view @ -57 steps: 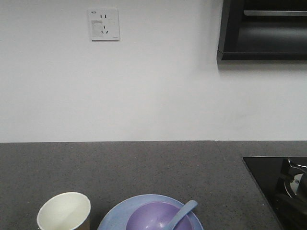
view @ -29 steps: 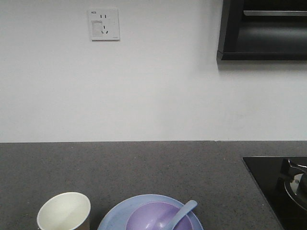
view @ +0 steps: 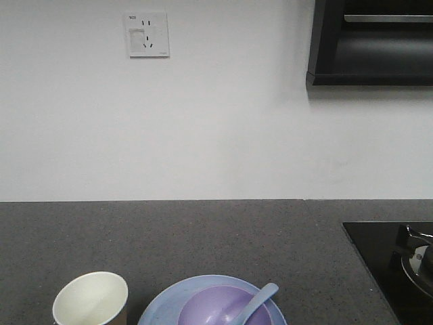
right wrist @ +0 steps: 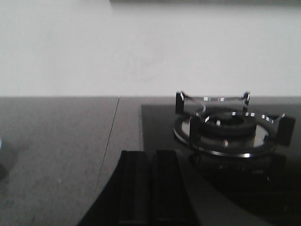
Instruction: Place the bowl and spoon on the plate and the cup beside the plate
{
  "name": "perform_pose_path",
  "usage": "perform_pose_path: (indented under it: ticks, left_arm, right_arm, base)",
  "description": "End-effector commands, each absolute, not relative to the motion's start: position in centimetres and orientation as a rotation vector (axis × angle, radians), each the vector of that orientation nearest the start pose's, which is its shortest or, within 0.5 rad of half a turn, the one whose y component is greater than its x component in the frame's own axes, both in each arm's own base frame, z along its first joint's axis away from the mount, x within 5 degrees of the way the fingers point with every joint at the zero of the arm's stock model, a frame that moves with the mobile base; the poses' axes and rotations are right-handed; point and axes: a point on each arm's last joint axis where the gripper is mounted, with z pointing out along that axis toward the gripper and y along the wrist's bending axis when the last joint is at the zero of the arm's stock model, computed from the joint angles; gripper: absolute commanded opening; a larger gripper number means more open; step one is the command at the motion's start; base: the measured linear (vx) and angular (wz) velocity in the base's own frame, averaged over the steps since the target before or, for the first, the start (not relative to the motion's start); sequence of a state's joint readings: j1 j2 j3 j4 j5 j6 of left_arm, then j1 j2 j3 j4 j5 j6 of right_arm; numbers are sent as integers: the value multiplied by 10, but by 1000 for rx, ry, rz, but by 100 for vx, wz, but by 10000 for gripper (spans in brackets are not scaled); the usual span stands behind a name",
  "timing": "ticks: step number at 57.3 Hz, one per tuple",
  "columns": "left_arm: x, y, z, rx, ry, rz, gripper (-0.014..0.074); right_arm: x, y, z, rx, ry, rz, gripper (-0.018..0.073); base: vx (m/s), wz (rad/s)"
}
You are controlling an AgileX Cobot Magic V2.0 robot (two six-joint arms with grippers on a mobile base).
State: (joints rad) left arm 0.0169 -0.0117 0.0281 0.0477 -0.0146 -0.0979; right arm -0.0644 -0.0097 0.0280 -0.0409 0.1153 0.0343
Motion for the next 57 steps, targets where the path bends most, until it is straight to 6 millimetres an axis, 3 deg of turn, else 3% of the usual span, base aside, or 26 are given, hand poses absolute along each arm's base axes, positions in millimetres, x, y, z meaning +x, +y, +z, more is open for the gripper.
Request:
perform_pose_path:
  ticks: [1,57]
  left_arm:
    - [56,1,205,-51,1422,-40,-7]
    - [56,1,205,-51,1422,-40,-7]
  right_arm:
    - [56,-4,190,34,1605,-68,-14]
    - [56,-4,188,35,1624,-70,-12]
  base:
    - [0,0]
    - [0,0]
